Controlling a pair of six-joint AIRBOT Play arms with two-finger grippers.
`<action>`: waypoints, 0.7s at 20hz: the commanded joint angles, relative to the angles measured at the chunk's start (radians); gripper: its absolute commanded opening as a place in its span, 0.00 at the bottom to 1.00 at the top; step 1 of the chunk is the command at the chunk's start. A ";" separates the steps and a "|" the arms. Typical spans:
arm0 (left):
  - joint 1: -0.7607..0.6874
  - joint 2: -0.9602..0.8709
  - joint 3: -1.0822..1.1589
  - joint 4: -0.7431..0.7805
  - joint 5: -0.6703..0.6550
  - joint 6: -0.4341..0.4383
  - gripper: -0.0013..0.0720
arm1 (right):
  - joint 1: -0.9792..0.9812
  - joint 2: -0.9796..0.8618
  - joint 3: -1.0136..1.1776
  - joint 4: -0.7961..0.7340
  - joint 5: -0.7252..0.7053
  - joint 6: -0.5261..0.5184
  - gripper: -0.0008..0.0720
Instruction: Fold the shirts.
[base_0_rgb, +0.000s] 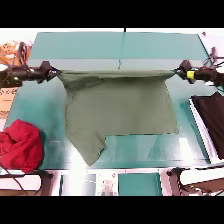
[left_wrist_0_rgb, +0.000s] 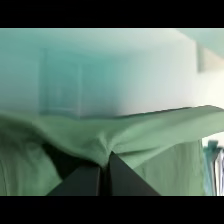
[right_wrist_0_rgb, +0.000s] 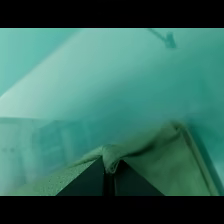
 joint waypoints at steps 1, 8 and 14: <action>0.000 -0.096 0.008 -0.126 0.090 0.093 0.05 | 0.011 -0.169 0.096 0.045 -0.012 -0.012 0.04; 0.000 -0.106 0.014 0.186 -0.165 -0.058 0.05 | -0.041 -0.141 0.093 -0.130 0.224 -0.010 0.03; 0.000 -0.106 -0.018 0.335 -0.286 -0.182 0.05 | -0.046 -0.063 -0.057 -0.241 0.255 0.000 0.03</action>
